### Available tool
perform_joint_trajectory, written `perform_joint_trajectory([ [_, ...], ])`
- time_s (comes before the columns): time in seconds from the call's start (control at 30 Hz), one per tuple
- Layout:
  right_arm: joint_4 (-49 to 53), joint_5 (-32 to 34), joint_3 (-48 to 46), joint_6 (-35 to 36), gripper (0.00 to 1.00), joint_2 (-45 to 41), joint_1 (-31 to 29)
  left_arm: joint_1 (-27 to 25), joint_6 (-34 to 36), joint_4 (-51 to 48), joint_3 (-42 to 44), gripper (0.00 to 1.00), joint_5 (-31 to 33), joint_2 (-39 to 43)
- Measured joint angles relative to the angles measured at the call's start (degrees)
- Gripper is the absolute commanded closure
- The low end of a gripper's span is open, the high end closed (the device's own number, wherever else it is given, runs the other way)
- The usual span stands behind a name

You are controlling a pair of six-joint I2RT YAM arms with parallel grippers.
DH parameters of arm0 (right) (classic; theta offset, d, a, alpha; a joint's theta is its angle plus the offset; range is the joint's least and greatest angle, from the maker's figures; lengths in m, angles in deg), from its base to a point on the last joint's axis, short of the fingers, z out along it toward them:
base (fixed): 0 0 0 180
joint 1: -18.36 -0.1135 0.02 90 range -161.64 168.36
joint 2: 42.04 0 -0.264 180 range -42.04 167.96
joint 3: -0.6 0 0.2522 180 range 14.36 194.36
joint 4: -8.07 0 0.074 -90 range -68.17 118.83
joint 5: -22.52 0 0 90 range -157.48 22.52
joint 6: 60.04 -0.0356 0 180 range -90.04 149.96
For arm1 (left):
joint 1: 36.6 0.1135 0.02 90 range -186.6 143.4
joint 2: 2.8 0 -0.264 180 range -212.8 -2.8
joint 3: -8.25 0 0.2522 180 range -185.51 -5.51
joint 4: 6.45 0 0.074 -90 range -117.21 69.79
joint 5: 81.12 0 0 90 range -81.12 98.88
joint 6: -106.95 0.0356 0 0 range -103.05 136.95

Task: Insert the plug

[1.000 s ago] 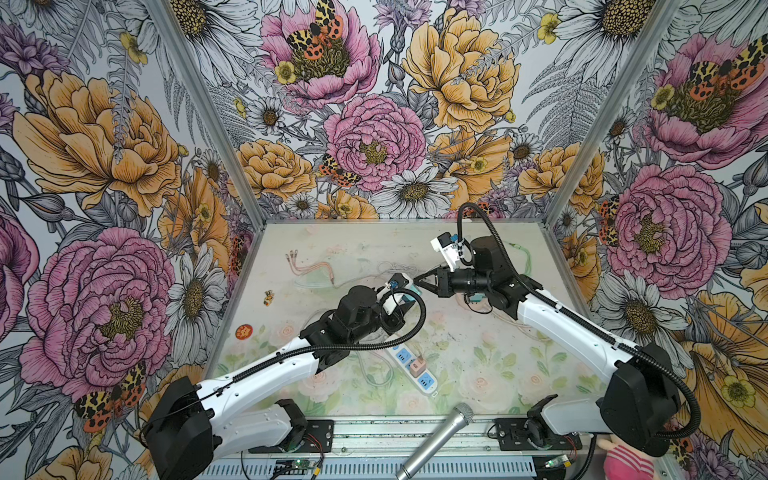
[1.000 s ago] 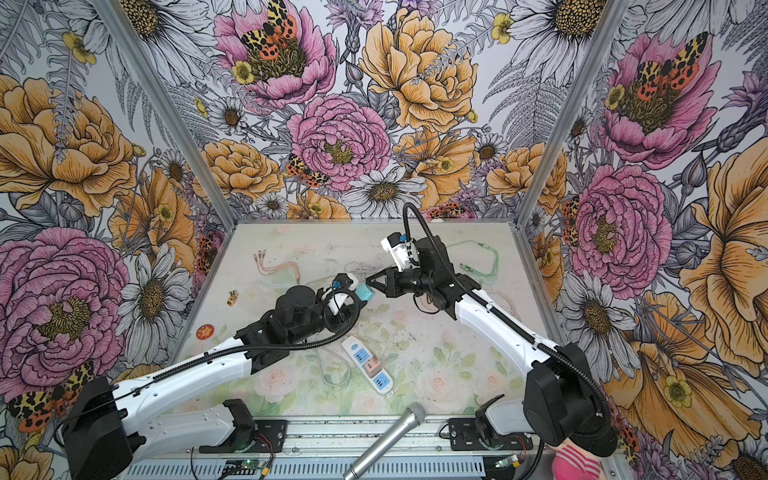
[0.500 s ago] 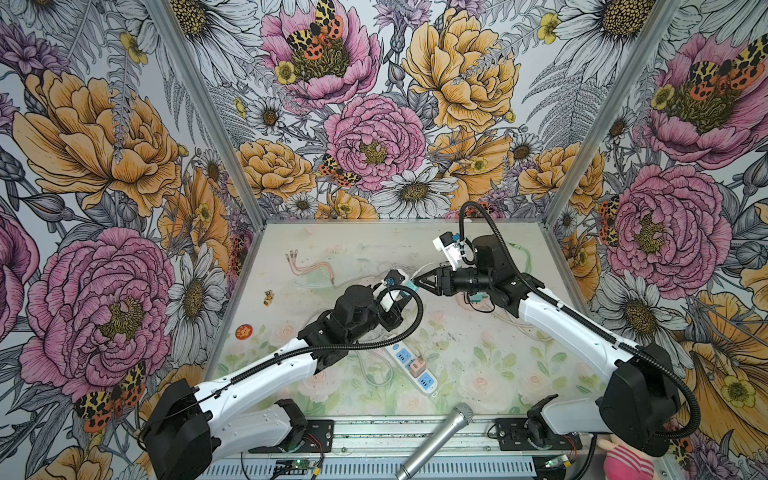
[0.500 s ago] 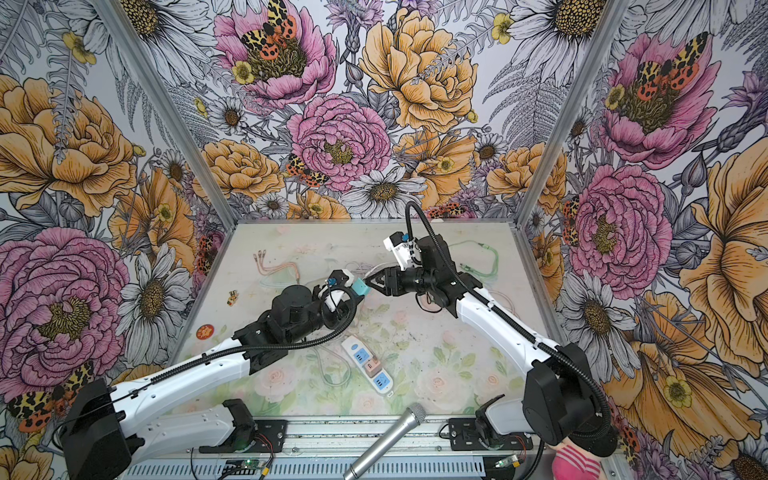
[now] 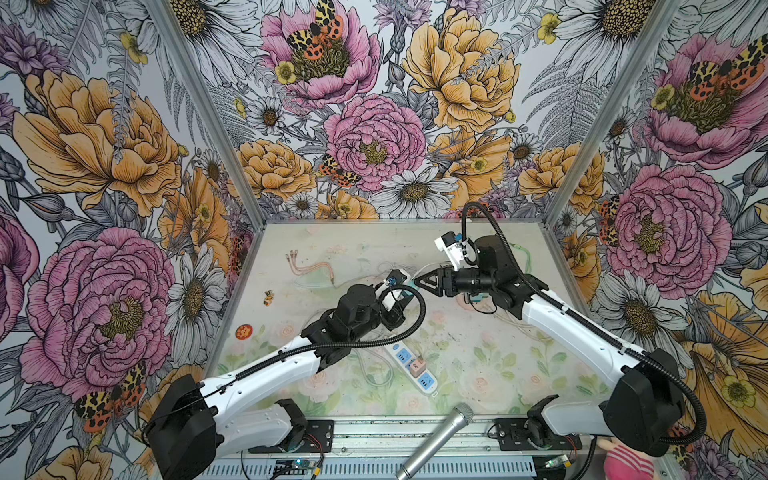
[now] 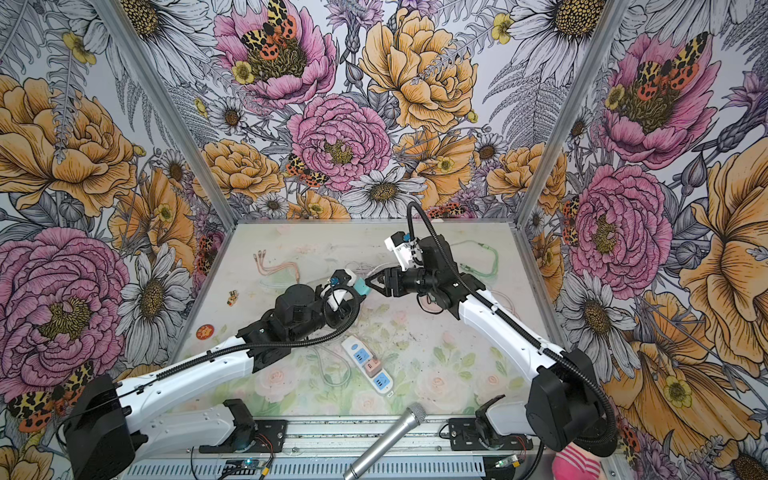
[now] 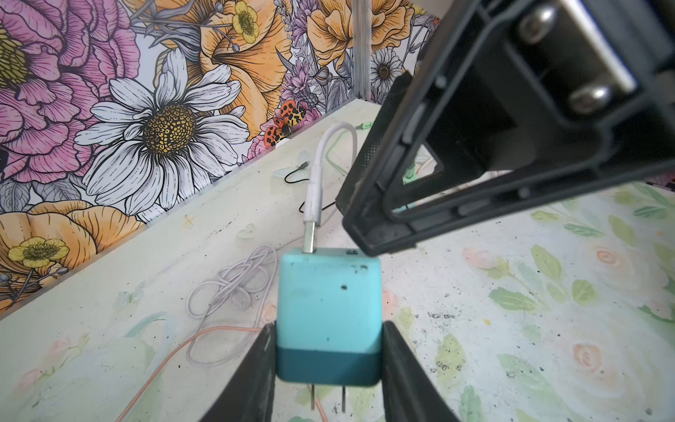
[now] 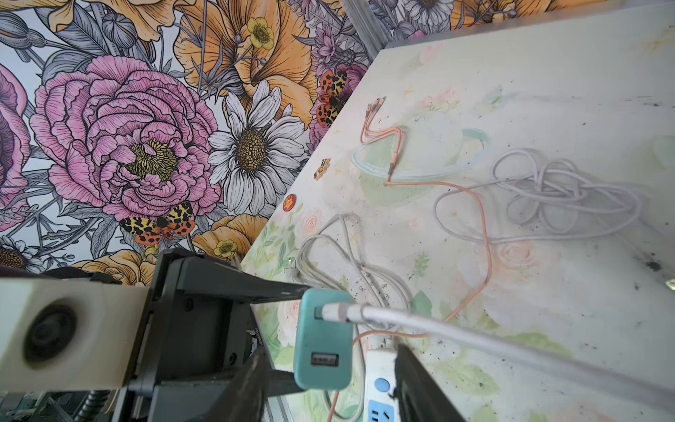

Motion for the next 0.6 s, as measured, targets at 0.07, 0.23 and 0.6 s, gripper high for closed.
perform_joint_trajectory([
  [0.07,0.00,1.01,0.00,-0.04,0.43,-0.70,0.02,0.00,0.00,0.00,0.00,0.81,-0.02,0.00],
  [0.23,-0.11,3.43,0.00,-0.50,0.44,-1.64,0.50,0.00,0.02,0.00,0.00,0.82,-0.28,0.24],
  [0.6,-4.00,4.09,-0.42,-5.77,0.49,-0.07,0.55,-0.17,0.46,0.00,0.00,0.84,-1.07,1.03],
])
